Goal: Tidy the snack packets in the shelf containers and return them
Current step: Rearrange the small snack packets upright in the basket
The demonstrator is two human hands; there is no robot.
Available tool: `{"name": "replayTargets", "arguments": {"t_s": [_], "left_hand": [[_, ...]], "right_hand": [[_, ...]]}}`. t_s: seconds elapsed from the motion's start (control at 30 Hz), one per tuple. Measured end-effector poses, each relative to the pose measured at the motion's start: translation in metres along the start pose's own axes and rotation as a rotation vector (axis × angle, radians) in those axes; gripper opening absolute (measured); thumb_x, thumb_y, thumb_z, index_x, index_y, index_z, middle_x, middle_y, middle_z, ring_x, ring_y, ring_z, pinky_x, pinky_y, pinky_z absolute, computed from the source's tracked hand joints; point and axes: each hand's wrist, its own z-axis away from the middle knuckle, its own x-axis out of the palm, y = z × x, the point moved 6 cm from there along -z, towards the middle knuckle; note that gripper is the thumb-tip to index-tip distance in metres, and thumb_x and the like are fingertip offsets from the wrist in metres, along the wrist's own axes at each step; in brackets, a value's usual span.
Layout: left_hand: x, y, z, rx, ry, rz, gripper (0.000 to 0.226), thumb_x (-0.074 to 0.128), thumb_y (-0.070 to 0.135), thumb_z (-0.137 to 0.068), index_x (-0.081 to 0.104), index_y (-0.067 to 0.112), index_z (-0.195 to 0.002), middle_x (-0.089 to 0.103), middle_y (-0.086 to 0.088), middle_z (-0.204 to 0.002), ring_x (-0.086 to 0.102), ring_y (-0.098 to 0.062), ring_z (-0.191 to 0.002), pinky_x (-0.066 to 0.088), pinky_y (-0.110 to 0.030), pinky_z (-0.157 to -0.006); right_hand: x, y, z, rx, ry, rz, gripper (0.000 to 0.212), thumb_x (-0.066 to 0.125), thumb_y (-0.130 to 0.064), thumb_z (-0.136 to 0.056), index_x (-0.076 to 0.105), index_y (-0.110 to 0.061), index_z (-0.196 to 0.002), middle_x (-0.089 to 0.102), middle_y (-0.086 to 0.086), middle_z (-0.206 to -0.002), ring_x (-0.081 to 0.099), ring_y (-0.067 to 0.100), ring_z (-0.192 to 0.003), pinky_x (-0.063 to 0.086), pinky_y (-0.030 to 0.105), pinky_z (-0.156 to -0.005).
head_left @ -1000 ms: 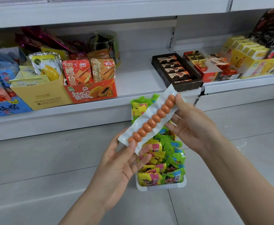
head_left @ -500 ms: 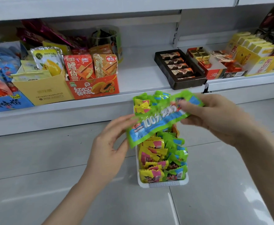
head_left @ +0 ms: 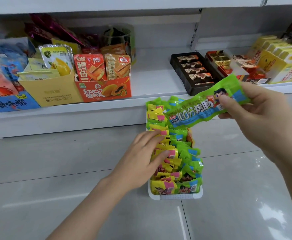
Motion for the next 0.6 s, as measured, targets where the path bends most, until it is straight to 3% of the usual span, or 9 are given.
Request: {"name": "replayTargets", "arguments": {"t_s": [0.23, 0.4, 0.5, 0.6], "left_hand": [[-0.004, -0.004, 0.006, -0.035, 0.054, 0.005, 0.059, 0.035, 0.058, -0.1, 0.049, 0.02, -0.142, 0.047, 0.007, -0.141, 0.036, -0.01, -0.134, 0.03, -0.032, -0.114], [-0.001, -0.005, 0.011, -0.125, 0.031, 0.181, 0.071, 0.032, 0.072, -0.088, 0.058, 0.025, -0.133, 0.042, 0.024, -0.109, 0.045, 0.008, -0.109, 0.029, 0.0, -0.091], [0.002, -0.005, 0.014, -0.154, 0.015, 0.216, 0.069, 0.033, 0.075, -0.081, 0.068, 0.029, -0.12, 0.044, 0.026, -0.104, 0.049, 0.006, -0.103, 0.032, -0.003, -0.086], [0.004, -0.003, 0.022, -0.12, 0.029, 0.216, 0.05, 0.044, 0.065, -0.091, 0.071, 0.031, -0.116, 0.047, 0.019, -0.106, 0.052, 0.004, -0.104, 0.036, -0.007, -0.087]], "right_hand": [[0.003, 0.002, 0.003, 0.038, 0.015, 0.015, 0.021, 0.063, -0.017, -0.095, 0.068, -0.037, -0.092, 0.074, -0.023, -0.083, 0.072, 0.004, -0.075, 0.055, 0.012, -0.065], [0.002, 0.004, 0.004, 0.081, -0.003, 0.04, 0.015, 0.064, -0.021, -0.094, 0.069, -0.035, -0.092, 0.075, -0.018, -0.089, 0.073, 0.007, -0.077, 0.059, 0.018, -0.069], [0.009, 0.003, 0.005, 0.092, -0.051, 0.01, 0.014, 0.064, -0.021, -0.093, 0.07, -0.034, -0.092, 0.076, -0.012, -0.089, 0.073, 0.009, -0.073, 0.058, 0.017, -0.067], [0.027, 0.009, 0.01, 0.117, -0.118, 0.067, 0.015, 0.065, -0.02, -0.093, 0.071, -0.034, -0.093, 0.076, -0.008, -0.086, 0.072, 0.009, -0.066, 0.058, 0.023, -0.065]]}}
